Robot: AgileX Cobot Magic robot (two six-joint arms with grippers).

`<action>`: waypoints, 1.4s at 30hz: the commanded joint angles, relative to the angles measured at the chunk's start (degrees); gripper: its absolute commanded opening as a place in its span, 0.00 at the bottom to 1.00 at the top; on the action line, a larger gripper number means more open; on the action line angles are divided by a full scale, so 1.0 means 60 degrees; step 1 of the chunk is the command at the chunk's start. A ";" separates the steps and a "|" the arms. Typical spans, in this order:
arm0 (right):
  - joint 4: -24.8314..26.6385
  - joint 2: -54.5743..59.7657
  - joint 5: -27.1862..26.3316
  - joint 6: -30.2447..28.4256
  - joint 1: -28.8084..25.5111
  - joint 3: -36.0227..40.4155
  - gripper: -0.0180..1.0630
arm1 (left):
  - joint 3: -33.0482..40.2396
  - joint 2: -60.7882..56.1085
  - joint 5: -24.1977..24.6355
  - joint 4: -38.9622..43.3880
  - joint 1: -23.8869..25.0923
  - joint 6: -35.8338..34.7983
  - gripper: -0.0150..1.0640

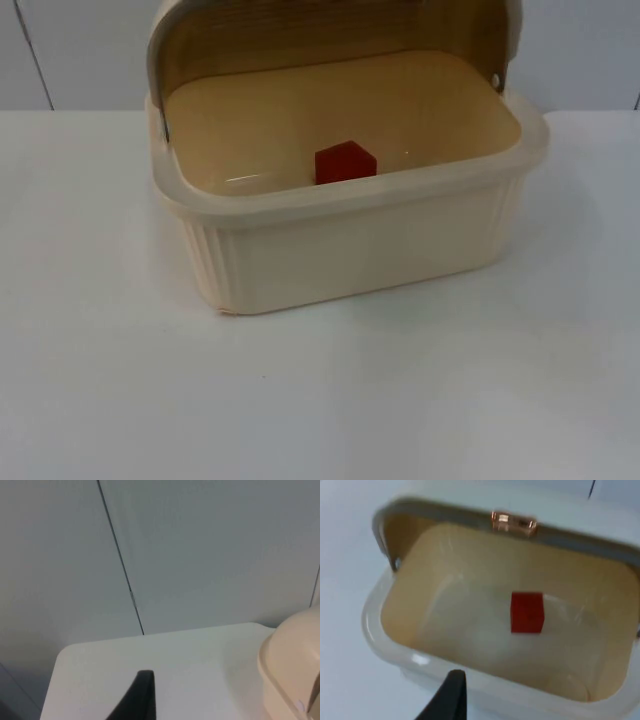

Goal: Open the box lid with the left hand, place the block into the box with the right hand, then close the box lid with the left hand.

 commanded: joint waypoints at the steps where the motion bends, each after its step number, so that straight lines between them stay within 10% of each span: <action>1: -0.0050 -0.0498 -0.0572 0.0103 -0.0033 0.0324 0.99 | 0.0010 -0.0027 -0.0141 0.0042 -0.0055 -0.0038 0.98; 12: -0.0792 -0.1861 -0.3330 0.0387 -0.0078 0.2302 0.99 | 0.0010 -0.0027 -0.0351 0.0068 -0.0055 -0.0038 0.98; 30: -0.1048 -0.2106 -0.2814 0.1178 -0.5444 0.2282 0.99 | 0.0010 -0.0027 -0.0351 0.0210 -0.0055 -0.0038 0.98; 42: -0.1555 -0.2127 -0.2584 0.1178 -0.5768 0.2282 0.99 | 0.0010 0.0344 -0.0487 -0.0442 -0.0055 -0.0066 0.98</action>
